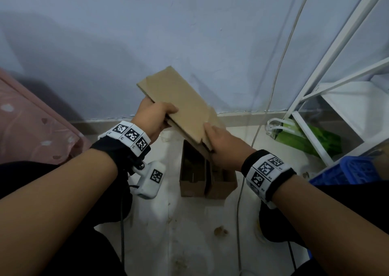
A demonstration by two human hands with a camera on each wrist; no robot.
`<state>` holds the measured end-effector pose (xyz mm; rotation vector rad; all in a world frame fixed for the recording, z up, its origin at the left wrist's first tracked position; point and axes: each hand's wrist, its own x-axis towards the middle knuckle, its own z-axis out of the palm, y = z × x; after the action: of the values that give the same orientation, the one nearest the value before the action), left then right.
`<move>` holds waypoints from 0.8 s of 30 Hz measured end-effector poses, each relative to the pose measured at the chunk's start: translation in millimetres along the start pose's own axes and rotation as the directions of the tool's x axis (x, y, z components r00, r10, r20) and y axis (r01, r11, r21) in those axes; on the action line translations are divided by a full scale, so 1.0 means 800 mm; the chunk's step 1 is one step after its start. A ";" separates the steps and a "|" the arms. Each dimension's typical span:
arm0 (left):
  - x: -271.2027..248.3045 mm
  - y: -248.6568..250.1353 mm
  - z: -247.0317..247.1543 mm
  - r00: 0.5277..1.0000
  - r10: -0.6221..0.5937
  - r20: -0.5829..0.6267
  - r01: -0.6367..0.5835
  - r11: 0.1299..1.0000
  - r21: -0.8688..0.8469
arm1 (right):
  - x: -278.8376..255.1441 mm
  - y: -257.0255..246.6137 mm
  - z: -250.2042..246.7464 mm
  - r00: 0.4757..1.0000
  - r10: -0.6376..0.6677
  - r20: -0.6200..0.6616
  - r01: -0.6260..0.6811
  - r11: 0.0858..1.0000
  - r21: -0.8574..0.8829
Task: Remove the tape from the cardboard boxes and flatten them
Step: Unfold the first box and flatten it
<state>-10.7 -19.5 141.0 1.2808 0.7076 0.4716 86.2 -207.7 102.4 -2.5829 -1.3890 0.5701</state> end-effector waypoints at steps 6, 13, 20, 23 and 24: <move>0.001 0.001 -0.008 0.997 0.074 0.011 -0.075 0.977 0.200 | 0.014 0.026 0.008 0.951 0.134 -0.280 -0.032 0.939 0.343; -0.004 0.010 -0.011 0.994 0.075 0.080 -0.095 0.957 0.276 | 0.018 0.072 -0.004 0.896 0.442 -0.052 -0.138 0.388 0.911; -0.005 0.004 -0.012 0.956 0.288 -0.049 -0.233 0.855 0.464 | 0.021 0.045 0.021 0.784 0.480 -0.394 -0.116 0.736 0.666; -0.027 -0.001 0.003 0.896 0.429 0.114 -0.415 0.722 0.554 | 0.020 0.045 0.016 0.687 0.562 -0.460 -0.112 0.708 0.697; -0.036 -0.004 0.010 0.869 0.455 0.194 -0.478 0.671 0.567 | 0.022 0.053 0.013 0.659 0.600 -0.455 -0.118 0.679 0.724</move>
<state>-25.4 -45.3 145.1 2.1033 0.4967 0.6677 123.0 -217.4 75.1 -2.1167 -0.2848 0.0710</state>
